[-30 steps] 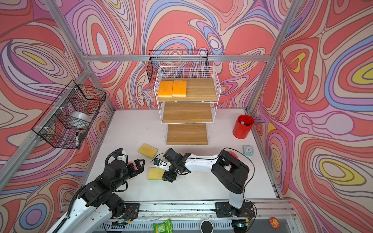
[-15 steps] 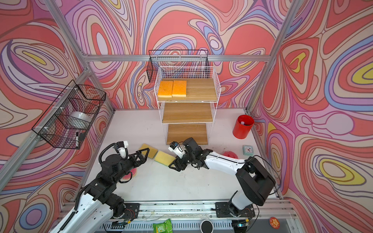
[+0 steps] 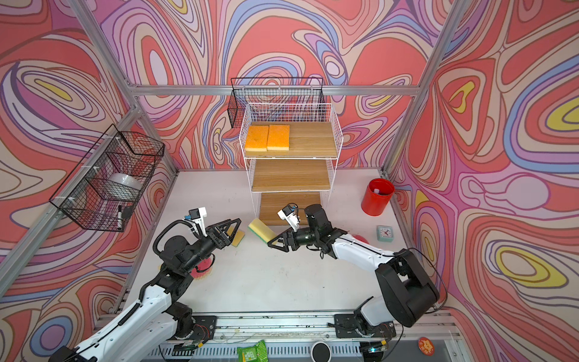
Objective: Arrange cleaning sponges on a shelf
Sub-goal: Turn over the cleaning sponge.
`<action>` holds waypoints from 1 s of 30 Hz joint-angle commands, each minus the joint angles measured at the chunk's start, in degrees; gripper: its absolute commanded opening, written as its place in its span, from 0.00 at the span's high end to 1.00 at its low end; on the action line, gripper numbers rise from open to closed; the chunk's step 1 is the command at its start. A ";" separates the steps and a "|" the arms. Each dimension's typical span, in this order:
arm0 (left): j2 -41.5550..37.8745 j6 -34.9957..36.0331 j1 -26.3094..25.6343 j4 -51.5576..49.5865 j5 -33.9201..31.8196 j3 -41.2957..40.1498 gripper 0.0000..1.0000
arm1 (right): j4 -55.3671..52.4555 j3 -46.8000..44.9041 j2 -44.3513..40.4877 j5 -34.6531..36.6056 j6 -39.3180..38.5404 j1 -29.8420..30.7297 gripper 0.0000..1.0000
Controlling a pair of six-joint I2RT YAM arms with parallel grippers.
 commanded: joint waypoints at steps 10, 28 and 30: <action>10.41 -6.80 1.00 29.28 8.42 -5.36 0.00 | 13.79 0.91 3.42 -8.82 11.91 -0.60 0.29; 15.36 -9.35 1.01 37.82 12.85 -6.25 0.00 | 21.16 5.11 8.98 -10.95 18.05 -0.59 0.31; 16.27 -9.40 1.01 38.13 13.06 -5.94 0.00 | 21.56 5.55 9.32 -11.28 18.28 -0.59 0.32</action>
